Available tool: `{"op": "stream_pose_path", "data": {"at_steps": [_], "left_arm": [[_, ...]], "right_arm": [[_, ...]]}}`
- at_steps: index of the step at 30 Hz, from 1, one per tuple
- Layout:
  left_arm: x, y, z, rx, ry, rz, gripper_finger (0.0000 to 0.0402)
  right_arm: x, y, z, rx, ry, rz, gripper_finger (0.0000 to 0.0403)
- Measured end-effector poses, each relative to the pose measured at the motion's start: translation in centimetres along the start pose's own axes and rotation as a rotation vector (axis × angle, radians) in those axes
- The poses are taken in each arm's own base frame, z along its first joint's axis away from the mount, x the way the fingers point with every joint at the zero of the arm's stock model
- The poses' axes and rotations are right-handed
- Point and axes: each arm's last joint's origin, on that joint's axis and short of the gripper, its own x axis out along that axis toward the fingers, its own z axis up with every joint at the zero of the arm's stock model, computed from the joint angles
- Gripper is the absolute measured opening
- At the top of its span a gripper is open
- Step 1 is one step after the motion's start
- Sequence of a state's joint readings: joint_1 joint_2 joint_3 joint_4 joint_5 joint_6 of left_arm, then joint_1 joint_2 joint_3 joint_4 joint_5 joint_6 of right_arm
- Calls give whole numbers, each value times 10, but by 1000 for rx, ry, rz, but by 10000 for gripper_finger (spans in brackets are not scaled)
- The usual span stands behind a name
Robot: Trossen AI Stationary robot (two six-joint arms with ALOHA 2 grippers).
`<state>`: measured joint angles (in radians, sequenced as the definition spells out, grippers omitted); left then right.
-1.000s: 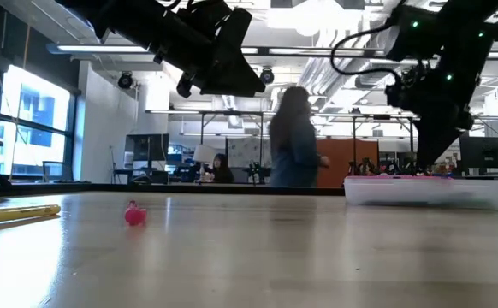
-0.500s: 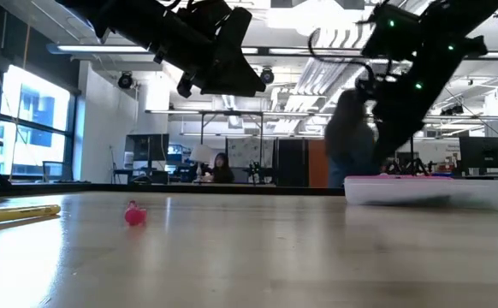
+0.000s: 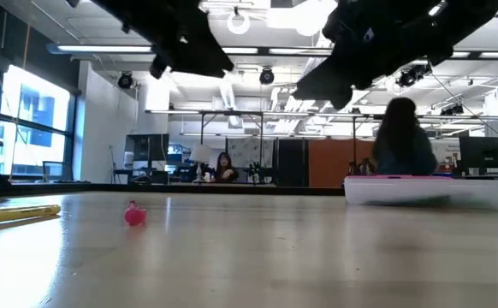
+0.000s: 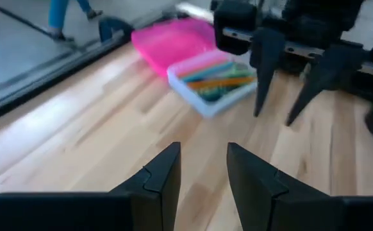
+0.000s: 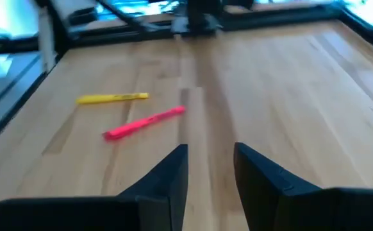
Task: Pick & place school supplies into a supply box
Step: Put the yellow pen into the pink supply box
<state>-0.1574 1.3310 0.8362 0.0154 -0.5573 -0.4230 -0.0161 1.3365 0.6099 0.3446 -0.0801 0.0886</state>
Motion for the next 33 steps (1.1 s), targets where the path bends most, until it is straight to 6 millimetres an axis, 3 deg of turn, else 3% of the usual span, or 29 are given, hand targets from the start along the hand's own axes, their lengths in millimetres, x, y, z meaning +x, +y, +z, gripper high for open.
{"op": "stream_pose_path", "data": {"at_steps": [6,9,13,19,27,33], "left_arm": [[-16,12,-4,37,114,27,156],[-19,14,-9,-94,193,10,156],[-24,13,-28,-199,453,-54,156],[-42,-11,-69,-282,713,26,156],[-79,-54,-112,-491,746,103,156],[-82,-63,-147,-544,803,247,156]], "right_arm": [[36,18,-10,-148,-128,116,104],[52,22,-9,-148,-129,148,104],[66,18,-2,-184,-63,65,104],[72,7,14,-264,9,-51,104],[71,-9,17,-277,28,-95,104],[70,-19,18,-261,27,-123,103]]}}
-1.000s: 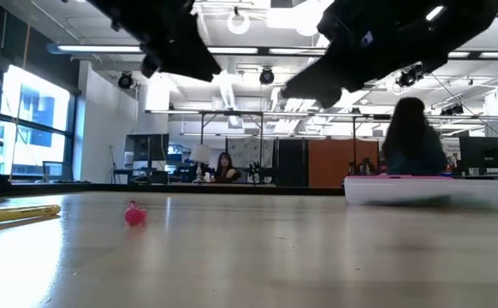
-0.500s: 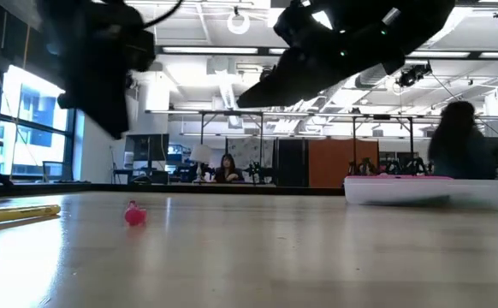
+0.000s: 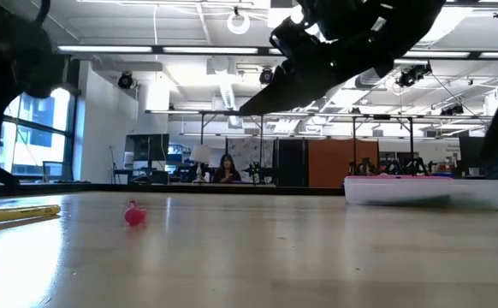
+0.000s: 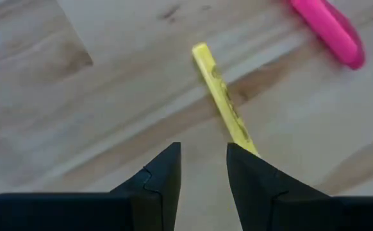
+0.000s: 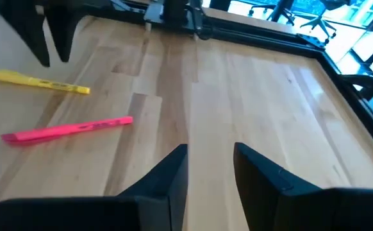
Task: Pick & place school supplies into a supply box
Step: Put the yellow pen into the pink supply box
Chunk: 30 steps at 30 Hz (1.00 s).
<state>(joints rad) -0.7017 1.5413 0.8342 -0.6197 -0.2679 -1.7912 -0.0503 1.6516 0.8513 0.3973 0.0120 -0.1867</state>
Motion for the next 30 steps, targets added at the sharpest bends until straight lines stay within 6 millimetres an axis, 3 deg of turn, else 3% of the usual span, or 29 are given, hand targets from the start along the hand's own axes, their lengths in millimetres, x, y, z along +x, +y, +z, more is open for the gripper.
{"op": "stream_pose_path", "data": {"at_steps": [7,24,30], "left_arm": [[16,-5,-5,6,-10,3,156],[9,-14,-1,-2,-145,-44,156],[26,-14,-2,-2,-155,-7,156]], "right_arm": [[0,-3,1,6,-12,-10,103],[0,-6,4,10,-52,-22,103],[0,-6,4,10,-46,-21,103]]}}
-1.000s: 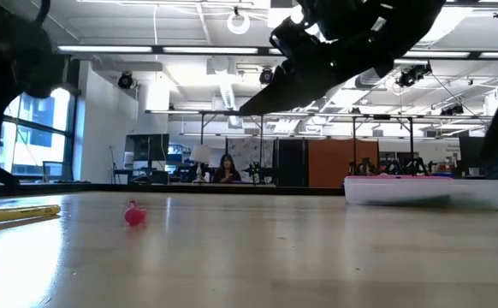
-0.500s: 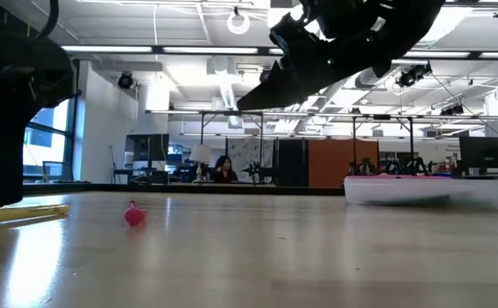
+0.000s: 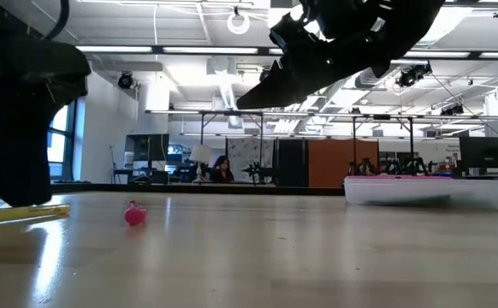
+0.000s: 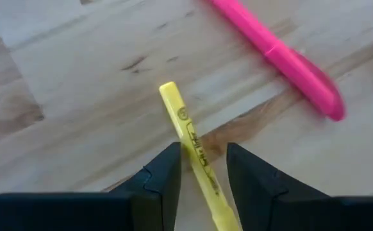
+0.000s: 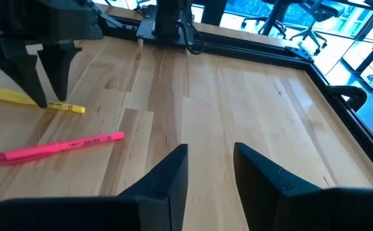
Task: Pick & place school supplies into a supply box
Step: Put the yellow pen into the pink supply box
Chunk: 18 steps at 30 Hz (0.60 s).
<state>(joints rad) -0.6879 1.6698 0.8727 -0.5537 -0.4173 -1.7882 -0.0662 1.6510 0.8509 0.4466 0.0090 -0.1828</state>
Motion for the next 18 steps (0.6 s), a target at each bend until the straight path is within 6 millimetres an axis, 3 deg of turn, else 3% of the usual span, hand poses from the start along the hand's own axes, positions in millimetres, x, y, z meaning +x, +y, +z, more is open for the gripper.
{"op": "stream_pose_path", "data": {"at_steps": [10,18], "left_arm": [[19,1,-6,-28,-59,47,148],[21,5,0,-6,-236,45,66]], "right_arm": [[0,0,-2,0,17,5,103],[0,1,-2,0,19,5,103]]}}
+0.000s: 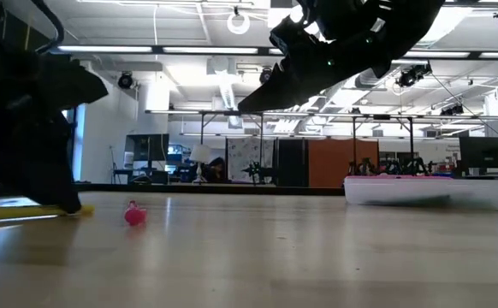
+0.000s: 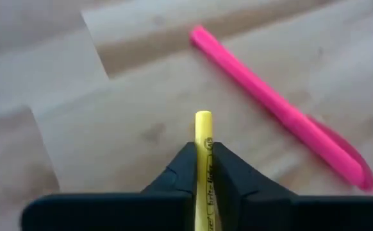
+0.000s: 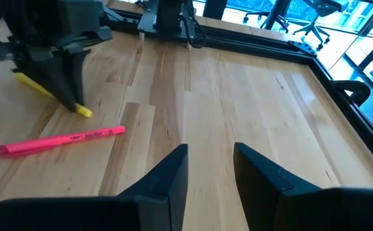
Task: Pick & place school supplies into a supply box
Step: Put the yellow pen into the pink supply box
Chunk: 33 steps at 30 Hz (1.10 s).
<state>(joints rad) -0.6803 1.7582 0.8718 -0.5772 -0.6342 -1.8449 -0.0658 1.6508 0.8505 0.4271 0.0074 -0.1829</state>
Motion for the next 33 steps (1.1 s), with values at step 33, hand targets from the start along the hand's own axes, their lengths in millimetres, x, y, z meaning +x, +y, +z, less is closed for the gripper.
{"op": "stream_pose_path", "data": {"at_steps": [33], "left_arm": [[100,16,161,172,-70,255,68]], "right_arm": [[0,1,-3,0,32,6,103]]}}
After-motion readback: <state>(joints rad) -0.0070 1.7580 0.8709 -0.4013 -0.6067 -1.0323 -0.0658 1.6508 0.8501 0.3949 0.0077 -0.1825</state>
